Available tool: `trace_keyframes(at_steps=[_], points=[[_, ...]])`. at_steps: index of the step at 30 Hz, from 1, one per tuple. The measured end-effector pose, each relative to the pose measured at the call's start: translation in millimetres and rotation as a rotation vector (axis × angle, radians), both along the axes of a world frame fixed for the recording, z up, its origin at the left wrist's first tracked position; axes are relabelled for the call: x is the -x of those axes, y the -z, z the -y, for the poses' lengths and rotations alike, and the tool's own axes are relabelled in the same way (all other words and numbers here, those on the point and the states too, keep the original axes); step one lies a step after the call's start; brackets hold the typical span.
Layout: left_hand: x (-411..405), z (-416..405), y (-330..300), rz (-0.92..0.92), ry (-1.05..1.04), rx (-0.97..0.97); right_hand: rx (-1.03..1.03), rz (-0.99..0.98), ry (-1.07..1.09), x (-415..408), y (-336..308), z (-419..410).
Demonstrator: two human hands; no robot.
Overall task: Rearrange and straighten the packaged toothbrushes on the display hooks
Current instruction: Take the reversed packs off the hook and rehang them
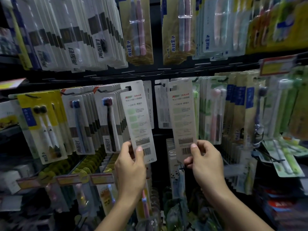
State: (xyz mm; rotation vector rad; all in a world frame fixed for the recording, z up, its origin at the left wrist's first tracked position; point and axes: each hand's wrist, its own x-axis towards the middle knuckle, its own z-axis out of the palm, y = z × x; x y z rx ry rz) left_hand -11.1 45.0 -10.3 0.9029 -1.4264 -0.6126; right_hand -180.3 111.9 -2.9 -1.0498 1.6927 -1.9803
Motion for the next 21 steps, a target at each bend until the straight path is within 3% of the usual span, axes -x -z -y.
trace_keyframes(at_steps=[21], points=[[83, -30, -12, 0.107, 0.257, 0.021, 0.072, -0.042, 0.167, 72, -5, -34]])
